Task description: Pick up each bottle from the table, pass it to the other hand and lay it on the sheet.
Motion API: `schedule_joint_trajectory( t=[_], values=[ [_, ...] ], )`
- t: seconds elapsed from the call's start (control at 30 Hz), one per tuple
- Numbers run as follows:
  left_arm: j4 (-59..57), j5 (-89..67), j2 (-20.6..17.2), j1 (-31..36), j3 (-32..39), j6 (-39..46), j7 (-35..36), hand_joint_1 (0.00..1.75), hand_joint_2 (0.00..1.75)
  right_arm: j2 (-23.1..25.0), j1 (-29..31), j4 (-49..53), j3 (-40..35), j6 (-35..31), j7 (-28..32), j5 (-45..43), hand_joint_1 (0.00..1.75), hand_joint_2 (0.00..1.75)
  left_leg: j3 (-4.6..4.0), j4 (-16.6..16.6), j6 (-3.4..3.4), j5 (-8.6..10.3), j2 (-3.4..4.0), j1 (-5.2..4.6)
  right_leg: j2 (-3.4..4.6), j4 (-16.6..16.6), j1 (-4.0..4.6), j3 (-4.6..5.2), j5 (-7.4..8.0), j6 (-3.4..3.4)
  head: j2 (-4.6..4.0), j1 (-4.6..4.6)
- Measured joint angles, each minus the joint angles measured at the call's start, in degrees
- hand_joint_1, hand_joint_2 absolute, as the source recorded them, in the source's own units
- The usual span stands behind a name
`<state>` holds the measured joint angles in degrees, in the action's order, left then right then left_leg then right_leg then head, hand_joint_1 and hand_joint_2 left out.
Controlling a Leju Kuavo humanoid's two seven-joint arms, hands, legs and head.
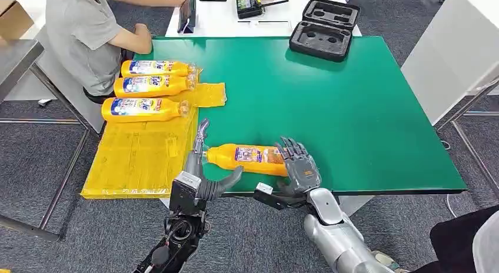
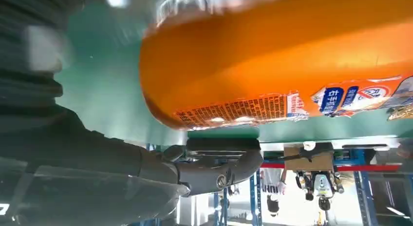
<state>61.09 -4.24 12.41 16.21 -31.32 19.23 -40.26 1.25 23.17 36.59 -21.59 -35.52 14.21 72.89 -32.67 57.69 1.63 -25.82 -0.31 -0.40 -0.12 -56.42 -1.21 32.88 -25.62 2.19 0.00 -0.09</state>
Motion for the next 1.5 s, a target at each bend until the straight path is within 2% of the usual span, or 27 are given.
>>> schedule_joint_trajectory(
  t=[0.57, 0.8, 1.0, 1.33, 1.37, 1.4, 1.5],
  values=[
    [0.0, -0.13, 0.0, 0.01, -0.46, 0.15, 0.0, 0.0, 1.75, 1.81, 2.41, -0.04, 1.51, 1.25, -0.57, 2.97, 0.0, 1.75, 0.0, 0.0, 0.0, 0.01, 0.0, 0.0, 0.0, 0.0, 0.0, 0.0, 0.0, 0.0, 0.0, 0.0],
    [0.0, -0.13, 0.02, 0.03, -0.44, 0.26, 0.0, 0.0, 1.75, 2.25, 2.61, -0.07, 2.65, 2.89, 1.18, 1.35, 0.0, 1.75, 0.0, 0.0, 0.0, 0.01, 0.0, 0.0, 0.0, -0.01, 0.0, 0.0, 0.0, 0.0, 0.0, 0.0],
    [0.0, -0.13, 0.02, 0.03, -0.44, 0.33, 0.0, 0.0, 1.75, 2.67, 3.32, -1.18, 5.29, 5.6, 6.25, -5.51, 0.0, 1.75, 0.0, 0.0, 0.0, 0.01, -0.01, 0.0, 0.0, 0.0, 0.0, 0.0, 0.0, 0.0, 0.0, 0.0],
    [-0.02, -0.5, 0.02, 0.03, -0.48, 0.15, 0.0, 0.0, 1.75, 2.64, 4.52, -5.77, 8.37, 7.11, 6.8, -6.82, 0.0, 1.75, 0.0, 0.01, 0.0, 0.01, 0.0, 0.0, 0.0, 0.0, 0.0, 0.0, 0.0, 0.0, 0.0, 0.0],
    [-0.04, -0.55, 0.04, 0.07, -0.48, 0.13, 0.0, 0.0, 1.75, 2.64, 4.59, -6.12, 8.63, 7.89, 6.8, -7.06, 0.45, 1.75, 0.01, 0.01, 0.0, 0.01, 0.0, 0.0, 0.0, 0.0, 0.0, 0.0, 0.0, 0.0, 0.0, 0.0],
    [-0.11, -0.55, 0.07, 0.12, -0.5, 0.13, 0.0, 0.0, 1.75, 2.64, 4.62, -6.41, 8.85, 8.66, 6.82, -7.3, 1.47, 1.75, 0.01, 0.01, 0.0, 0.01, 0.0, 0.0, 0.0, 0.0, 0.0, 0.0, 0.0, 0.0, 0.0, 0.02],
    [-0.22, -0.55, 0.17, 0.22, -0.5, 0.0, 0.02, 0.0, 1.75, 2.64, 4.73, -7.23, 9.61, 11.16, 7.41, -8.0, 1.47, 1.75, 0.01, 0.01, 0.0, 0.01, 0.01, 0.0, 0.0, 0.0, 0.0, 0.0, 0.0, 0.0, 0.0, 0.02]
  ],
)
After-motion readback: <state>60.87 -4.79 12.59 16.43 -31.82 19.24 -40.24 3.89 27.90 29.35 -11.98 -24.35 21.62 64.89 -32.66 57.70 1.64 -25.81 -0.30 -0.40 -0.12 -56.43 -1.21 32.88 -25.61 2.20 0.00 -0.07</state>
